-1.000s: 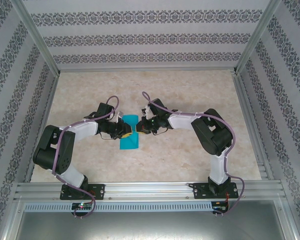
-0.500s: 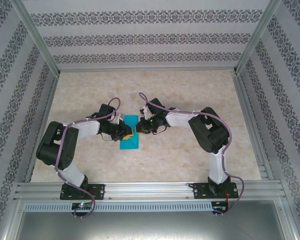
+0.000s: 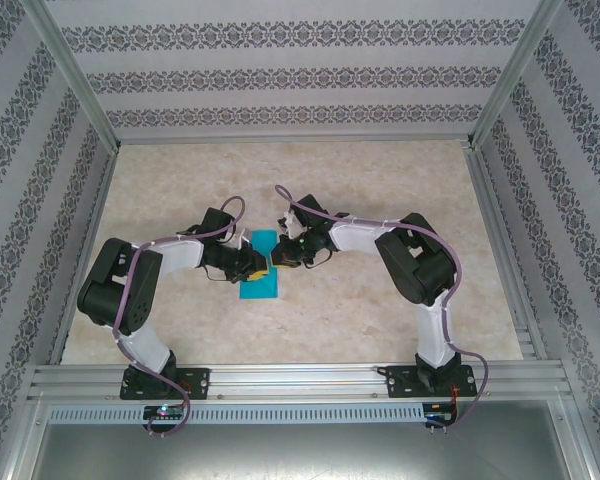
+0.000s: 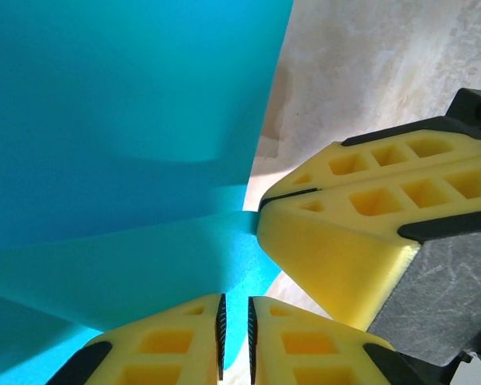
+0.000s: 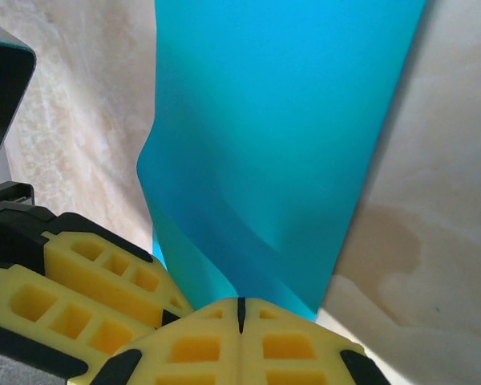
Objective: Fold a paper plane with a square sheet of paper (pick it up from the middle)
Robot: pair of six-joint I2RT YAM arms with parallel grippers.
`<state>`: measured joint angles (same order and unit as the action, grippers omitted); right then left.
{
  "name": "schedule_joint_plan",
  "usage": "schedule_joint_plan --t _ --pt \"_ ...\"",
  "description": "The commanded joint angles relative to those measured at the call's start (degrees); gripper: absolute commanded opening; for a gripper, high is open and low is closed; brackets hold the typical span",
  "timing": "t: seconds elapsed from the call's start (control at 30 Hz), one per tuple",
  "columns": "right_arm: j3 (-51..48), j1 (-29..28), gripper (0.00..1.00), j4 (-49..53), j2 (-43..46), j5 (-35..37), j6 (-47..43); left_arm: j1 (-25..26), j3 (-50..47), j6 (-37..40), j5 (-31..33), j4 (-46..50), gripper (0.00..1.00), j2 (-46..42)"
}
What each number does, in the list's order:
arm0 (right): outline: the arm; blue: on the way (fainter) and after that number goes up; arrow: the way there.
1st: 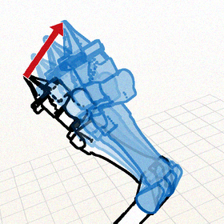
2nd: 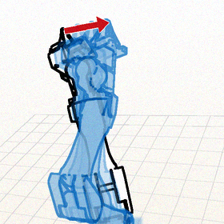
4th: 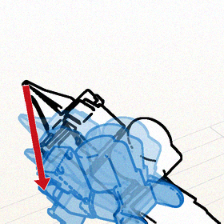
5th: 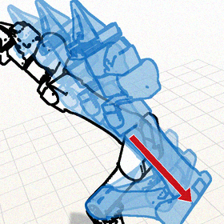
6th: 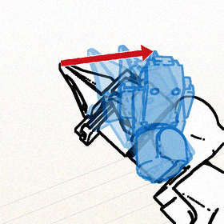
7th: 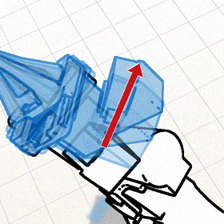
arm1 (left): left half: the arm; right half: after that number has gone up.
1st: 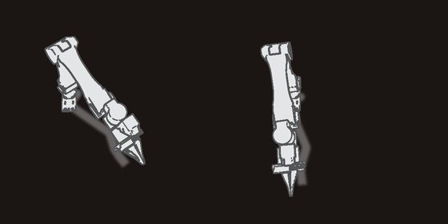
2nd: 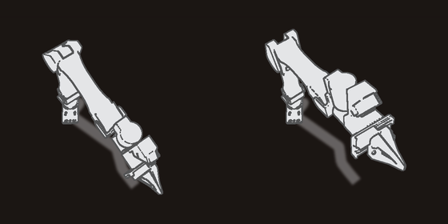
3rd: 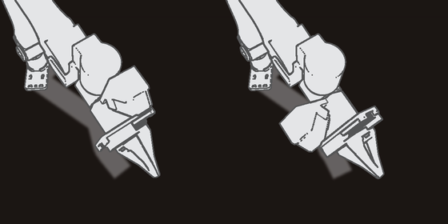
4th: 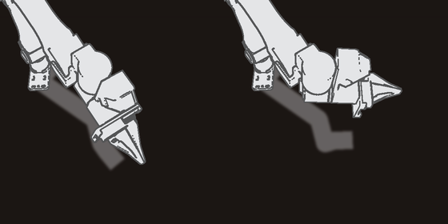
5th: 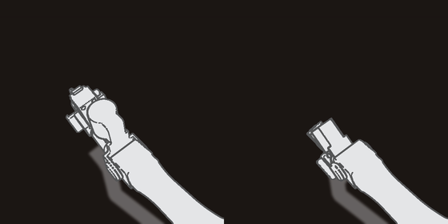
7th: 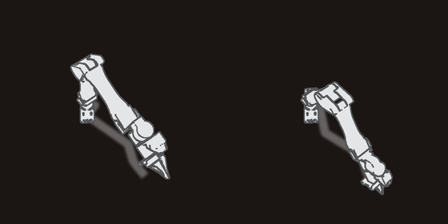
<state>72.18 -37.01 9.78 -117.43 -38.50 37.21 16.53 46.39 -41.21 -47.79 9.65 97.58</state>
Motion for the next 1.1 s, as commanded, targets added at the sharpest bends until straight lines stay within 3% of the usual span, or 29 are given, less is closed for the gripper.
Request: schedule_joint_plan --t 0.0,0.57,0.87,1.07 --pt "2.1 -0.3 0.03 1.3 -1.4 0.7 -1.4 0.8 1.4 0.6 -0.7 1.0 0.19 1.0" --pt "3.4 -0.1 0.02 2.8 -2.2 2.0 -2.3 1.5 1.9 1.0 -0.1 2.0 0.16 1.3" --pt "3.1 -0.1 0.02 3.3 -2.1 2.2 -2.5 1.5 2.0 1.4 9.2 6.7 0.10 -3.8" --pt "3.5 -0.1 0.02 3.4 -2.7 2.2 -2.6 1.9 0.4 -0.1 6.2 3.1 0.09 -3.2"
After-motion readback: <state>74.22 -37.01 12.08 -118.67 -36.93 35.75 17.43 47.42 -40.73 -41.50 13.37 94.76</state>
